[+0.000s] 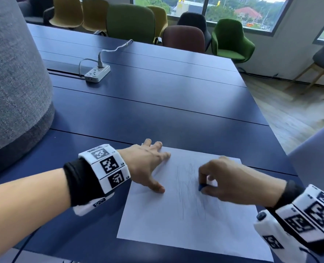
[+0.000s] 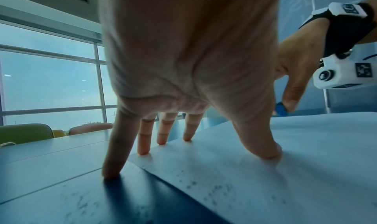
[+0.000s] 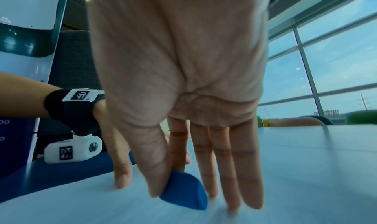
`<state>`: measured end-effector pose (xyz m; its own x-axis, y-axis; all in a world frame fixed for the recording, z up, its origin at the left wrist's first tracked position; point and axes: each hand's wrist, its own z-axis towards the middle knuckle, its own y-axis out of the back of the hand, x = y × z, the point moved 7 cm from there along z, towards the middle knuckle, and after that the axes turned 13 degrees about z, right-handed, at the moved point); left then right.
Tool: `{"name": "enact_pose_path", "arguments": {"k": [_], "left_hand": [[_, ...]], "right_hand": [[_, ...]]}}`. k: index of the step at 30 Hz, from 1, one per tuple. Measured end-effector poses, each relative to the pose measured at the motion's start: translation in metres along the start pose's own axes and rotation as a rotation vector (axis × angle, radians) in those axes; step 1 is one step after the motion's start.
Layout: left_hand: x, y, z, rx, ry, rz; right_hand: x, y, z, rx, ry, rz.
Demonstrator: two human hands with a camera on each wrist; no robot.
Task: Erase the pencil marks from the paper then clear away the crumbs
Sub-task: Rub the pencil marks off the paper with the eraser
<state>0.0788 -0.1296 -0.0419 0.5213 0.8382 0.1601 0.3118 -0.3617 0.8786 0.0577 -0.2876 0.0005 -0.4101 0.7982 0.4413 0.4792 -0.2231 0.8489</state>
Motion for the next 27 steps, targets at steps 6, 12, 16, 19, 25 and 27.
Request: {"name": "enact_pose_path", "arguments": {"k": [6,12,16,19,25,27], "left_hand": [[0.000,0.002,0.006,0.013,0.003,0.011],[0.000,0.001,0.009,-0.002,-0.005,0.007],[0.000,0.000,0.011,-0.019,-0.007,0.003],[0.000,-0.001,0.010,-0.001,-0.012,0.005],[-0.001,-0.003,0.008,0.056,-0.013,0.015],[-0.002,-0.004,0.007,0.066,-0.011,0.020]], "right_hand": [[0.007,0.013,0.052,-0.115,0.067,0.092],[0.003,0.014,0.080,-0.136,0.044,-0.010],[0.006,0.012,0.083,-0.114,0.049,-0.048],[0.011,0.005,0.076,-0.067,0.064,-0.068],[0.017,-0.002,0.071,0.036,0.085,-0.053],[0.011,0.007,0.078,-0.006,0.063,-0.044]]}}
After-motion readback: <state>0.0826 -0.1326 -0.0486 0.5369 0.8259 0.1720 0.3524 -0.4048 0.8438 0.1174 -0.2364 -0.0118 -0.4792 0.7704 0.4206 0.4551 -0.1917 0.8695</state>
